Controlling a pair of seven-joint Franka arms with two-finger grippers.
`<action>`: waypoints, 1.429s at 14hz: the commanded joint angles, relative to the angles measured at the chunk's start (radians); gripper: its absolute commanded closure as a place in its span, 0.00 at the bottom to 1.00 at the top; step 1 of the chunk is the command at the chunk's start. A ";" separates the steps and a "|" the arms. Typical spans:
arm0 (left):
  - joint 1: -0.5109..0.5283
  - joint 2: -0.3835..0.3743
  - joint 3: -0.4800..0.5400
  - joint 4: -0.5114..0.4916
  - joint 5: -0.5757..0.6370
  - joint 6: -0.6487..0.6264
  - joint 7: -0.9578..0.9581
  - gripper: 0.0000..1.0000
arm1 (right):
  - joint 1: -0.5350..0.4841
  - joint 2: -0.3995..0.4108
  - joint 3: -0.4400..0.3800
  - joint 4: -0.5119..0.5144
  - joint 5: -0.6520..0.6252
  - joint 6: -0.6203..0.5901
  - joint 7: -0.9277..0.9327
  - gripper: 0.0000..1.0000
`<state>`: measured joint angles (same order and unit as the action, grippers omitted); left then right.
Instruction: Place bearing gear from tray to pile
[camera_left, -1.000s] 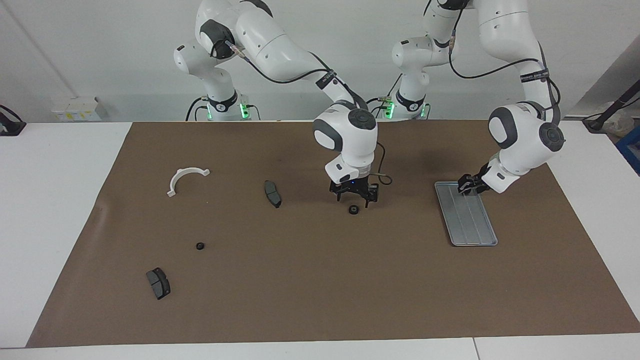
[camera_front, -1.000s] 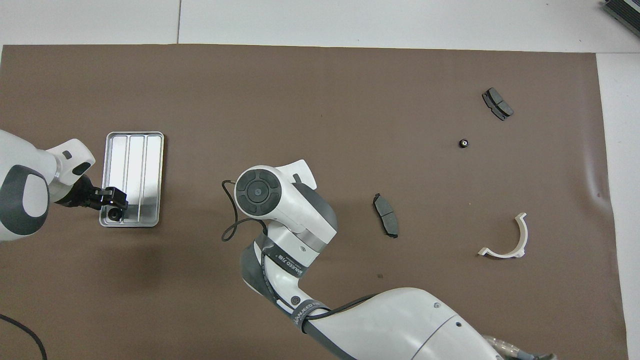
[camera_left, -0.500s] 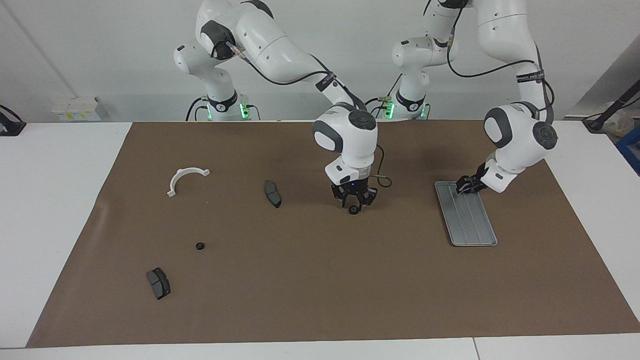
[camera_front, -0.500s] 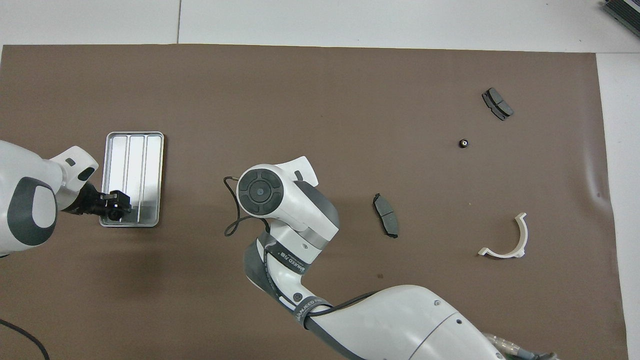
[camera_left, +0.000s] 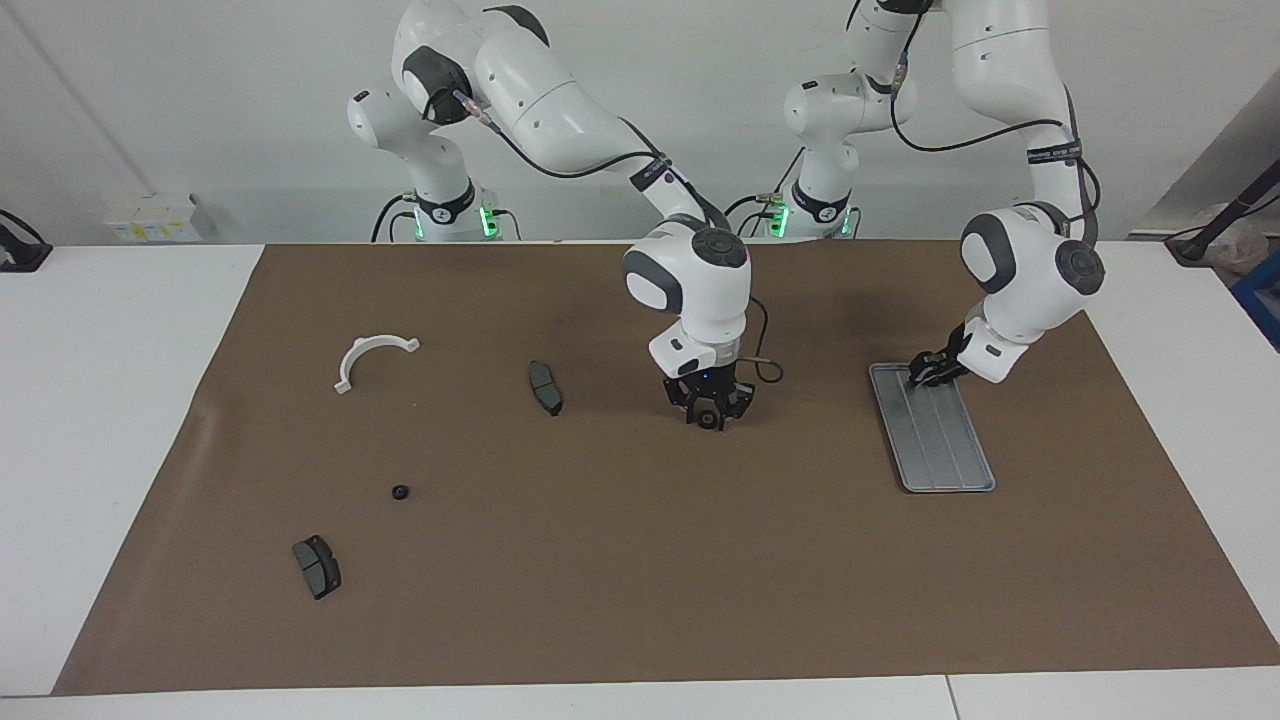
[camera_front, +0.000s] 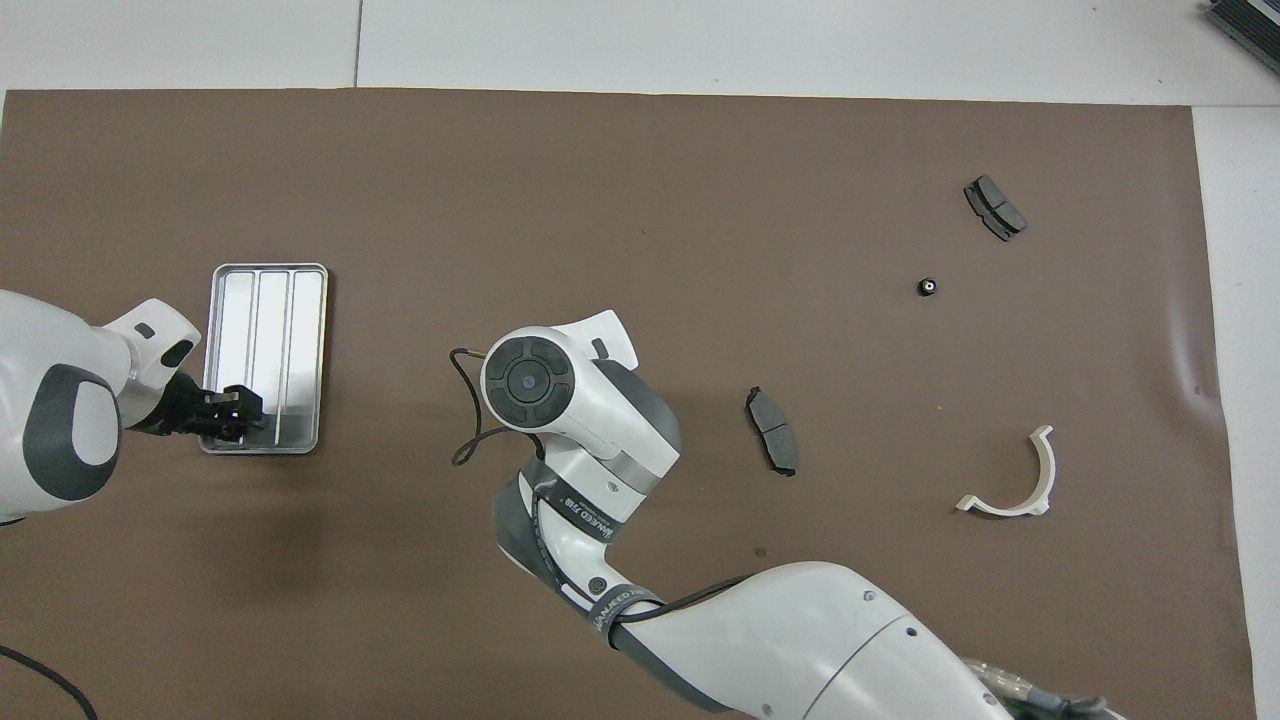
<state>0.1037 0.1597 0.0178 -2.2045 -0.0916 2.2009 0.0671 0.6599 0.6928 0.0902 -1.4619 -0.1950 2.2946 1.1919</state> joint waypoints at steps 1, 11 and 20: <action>-0.018 -0.029 0.005 -0.044 -0.010 0.013 -0.036 0.44 | -0.008 0.008 0.006 0.005 -0.037 0.010 0.043 0.81; -0.033 -0.028 0.004 -0.046 -0.010 0.020 -0.039 0.63 | -0.144 -0.200 0.006 -0.222 -0.044 -0.024 -0.104 1.00; -0.068 -0.014 0.005 -0.014 -0.007 0.017 -0.052 0.76 | -0.384 -0.553 0.010 -0.681 0.052 0.019 -0.621 1.00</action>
<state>0.0677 0.1509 0.0174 -2.2076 -0.0914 2.2012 0.0339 0.3260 0.2203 0.0831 -2.0220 -0.1726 2.2656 0.6656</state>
